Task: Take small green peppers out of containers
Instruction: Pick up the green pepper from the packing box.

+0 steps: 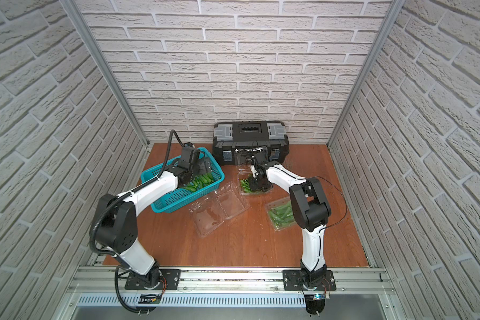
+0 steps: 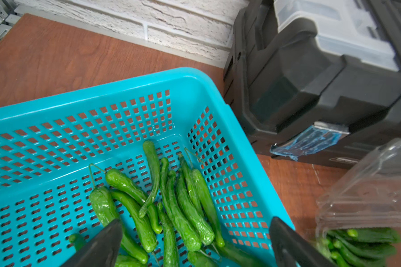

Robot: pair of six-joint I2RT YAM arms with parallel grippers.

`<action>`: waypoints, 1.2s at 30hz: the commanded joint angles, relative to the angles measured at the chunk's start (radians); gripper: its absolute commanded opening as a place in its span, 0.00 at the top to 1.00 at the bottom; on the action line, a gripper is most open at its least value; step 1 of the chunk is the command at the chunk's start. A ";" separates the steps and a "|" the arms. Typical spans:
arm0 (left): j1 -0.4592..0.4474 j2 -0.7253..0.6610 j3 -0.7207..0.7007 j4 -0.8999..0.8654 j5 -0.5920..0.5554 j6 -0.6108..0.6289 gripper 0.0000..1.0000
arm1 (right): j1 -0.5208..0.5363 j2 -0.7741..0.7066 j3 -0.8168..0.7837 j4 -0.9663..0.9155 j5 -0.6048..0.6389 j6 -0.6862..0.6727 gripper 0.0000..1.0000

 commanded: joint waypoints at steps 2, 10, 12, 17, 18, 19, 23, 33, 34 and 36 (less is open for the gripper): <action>0.009 -0.012 0.011 -0.012 0.012 0.016 0.02 | 0.006 0.030 0.015 0.002 -0.027 -0.040 0.64; 0.005 0.012 0.024 -0.015 0.034 -0.008 0.02 | 0.010 0.053 0.005 0.024 -0.052 -0.041 0.66; 0.004 0.017 0.026 -0.011 0.035 -0.016 0.02 | 0.010 0.061 0.009 0.031 -0.055 -0.035 0.66; -0.002 0.038 0.044 -0.011 0.044 -0.032 0.02 | 0.009 0.084 0.032 0.039 -0.052 -0.031 0.67; -0.006 0.042 0.048 -0.011 0.046 -0.033 0.02 | 0.010 0.088 0.036 0.040 -0.047 -0.026 0.69; -0.008 0.046 0.055 -0.010 0.047 -0.032 0.02 | 0.010 0.090 0.039 0.037 -0.043 -0.023 0.71; -0.018 0.065 0.076 -0.009 0.052 -0.034 0.02 | 0.010 0.086 0.040 0.038 -0.018 -0.008 0.78; -0.035 0.068 0.072 0.006 0.055 -0.080 0.02 | 0.008 -0.003 0.008 0.071 -0.076 0.016 0.96; -0.035 0.064 0.066 0.012 0.056 -0.081 0.02 | 0.008 -0.020 0.003 0.072 -0.075 0.017 0.95; -0.037 0.053 0.053 0.025 0.056 -0.081 0.02 | 0.008 -0.073 -0.014 0.084 -0.074 0.020 0.96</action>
